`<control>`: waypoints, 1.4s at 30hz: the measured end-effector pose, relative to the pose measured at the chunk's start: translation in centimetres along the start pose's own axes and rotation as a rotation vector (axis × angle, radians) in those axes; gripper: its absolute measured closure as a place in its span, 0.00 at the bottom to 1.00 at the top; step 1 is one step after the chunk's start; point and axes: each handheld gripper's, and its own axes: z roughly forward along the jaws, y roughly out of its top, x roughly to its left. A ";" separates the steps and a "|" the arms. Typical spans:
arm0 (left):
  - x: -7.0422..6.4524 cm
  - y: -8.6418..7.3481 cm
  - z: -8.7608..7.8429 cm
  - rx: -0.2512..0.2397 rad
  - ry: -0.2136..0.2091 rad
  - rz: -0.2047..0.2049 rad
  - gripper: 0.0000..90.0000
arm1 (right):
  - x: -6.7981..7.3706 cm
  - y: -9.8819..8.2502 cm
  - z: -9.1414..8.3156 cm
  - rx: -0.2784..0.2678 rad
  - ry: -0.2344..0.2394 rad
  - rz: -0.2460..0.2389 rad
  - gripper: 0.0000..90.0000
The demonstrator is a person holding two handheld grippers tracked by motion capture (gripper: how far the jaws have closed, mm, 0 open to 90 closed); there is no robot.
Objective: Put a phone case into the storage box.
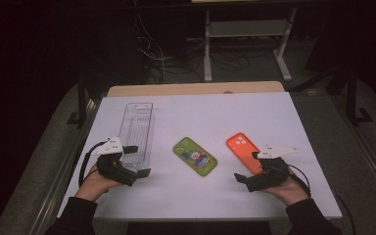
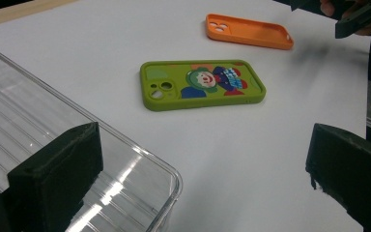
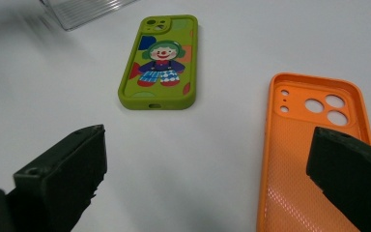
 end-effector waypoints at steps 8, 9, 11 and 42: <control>0.0 0.0 0.2 0.007 -0.007 -0.013 0.00 | 0.1 0.2 -0.1 0.009 0.000 0.004 0.00; 0.0 0.0 0.2 0.008 -0.006 -0.013 0.00 | 0.1 0.4 -0.2 0.017 0.000 0.002 0.00; 0.0 0.0 0.3 0.009 -0.006 -0.012 0.00 | 0.2 0.7 -0.2 0.031 0.006 0.003 0.00; 0.0 0.0 0.1 0.010 -0.009 -0.005 0.00 | -1.6 4.5 0.1 0.030 -0.063 0.037 0.00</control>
